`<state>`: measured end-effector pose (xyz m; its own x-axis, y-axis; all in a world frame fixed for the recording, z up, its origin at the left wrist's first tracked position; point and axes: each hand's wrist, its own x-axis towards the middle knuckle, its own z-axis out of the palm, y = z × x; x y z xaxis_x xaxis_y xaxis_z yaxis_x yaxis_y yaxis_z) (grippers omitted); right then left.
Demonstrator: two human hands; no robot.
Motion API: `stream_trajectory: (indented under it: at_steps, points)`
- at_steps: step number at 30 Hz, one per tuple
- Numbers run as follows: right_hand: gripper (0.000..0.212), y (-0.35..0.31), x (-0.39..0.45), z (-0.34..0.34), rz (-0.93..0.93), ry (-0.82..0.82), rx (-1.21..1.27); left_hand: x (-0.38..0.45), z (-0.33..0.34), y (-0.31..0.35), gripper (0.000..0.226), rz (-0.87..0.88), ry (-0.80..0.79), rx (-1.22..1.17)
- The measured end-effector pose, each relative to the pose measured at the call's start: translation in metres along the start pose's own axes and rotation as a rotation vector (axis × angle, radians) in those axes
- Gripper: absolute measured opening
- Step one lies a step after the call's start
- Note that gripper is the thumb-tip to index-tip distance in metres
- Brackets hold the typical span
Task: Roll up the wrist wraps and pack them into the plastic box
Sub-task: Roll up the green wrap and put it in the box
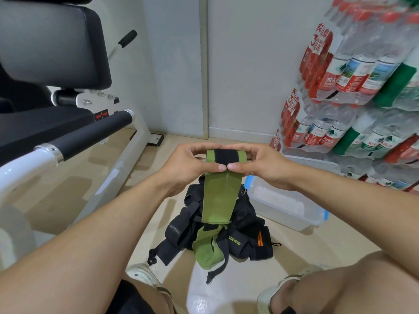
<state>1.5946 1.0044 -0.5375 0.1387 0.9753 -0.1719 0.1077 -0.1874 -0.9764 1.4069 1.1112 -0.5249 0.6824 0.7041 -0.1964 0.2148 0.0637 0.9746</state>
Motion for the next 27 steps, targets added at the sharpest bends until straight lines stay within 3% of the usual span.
stream_trajectory:
  at_steps: [21,24,27]
  points:
    - [0.036,-0.002,0.002,0.004,-0.076,0.114,-0.111,0.003,0.004,0.000,0.035,0.026,0.041,-0.065]
    - [0.038,-0.001,0.001,0.004,-0.131,0.152,-0.108,0.000,0.006,0.000,0.026,-0.048,-0.011,-0.133]
    - [0.039,-0.001,0.002,0.005,-0.163,0.169,-0.058,-0.003,0.009,0.002,0.033,-0.128,-0.104,-0.147]
